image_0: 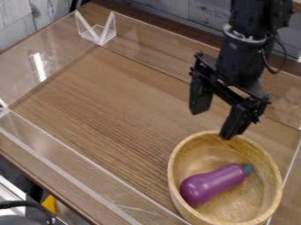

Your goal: Remove the purple eggplant from inside the brown bowl and put it on the table

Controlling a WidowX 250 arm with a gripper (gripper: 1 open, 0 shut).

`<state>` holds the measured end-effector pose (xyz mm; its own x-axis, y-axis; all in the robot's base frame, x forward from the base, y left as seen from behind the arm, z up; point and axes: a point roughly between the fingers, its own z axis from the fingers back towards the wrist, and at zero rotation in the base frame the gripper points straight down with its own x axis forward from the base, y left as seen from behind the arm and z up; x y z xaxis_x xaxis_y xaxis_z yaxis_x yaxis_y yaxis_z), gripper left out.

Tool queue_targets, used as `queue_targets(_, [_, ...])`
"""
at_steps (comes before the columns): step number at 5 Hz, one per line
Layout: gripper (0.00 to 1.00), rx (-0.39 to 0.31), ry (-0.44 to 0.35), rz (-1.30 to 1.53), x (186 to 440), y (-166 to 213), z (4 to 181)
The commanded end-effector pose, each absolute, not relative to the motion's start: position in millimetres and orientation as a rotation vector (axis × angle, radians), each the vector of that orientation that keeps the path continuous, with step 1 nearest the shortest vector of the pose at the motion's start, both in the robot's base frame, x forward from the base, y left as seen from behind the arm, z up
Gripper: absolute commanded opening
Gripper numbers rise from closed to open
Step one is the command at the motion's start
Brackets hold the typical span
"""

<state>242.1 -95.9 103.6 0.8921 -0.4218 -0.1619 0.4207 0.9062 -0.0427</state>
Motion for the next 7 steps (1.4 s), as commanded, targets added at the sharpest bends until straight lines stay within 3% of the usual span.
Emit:
queue_targets(1, [1.00,-0.017,0.109,-0.542,234.7,-106.4,114.4])
queue_targets(3, [1.00,-0.003,0.108,-0.692,222.8,-116.6,93.3])
queue_targets(7, [1.00,-0.012,0.082,-0.671,225.4,-115.7,63.4])
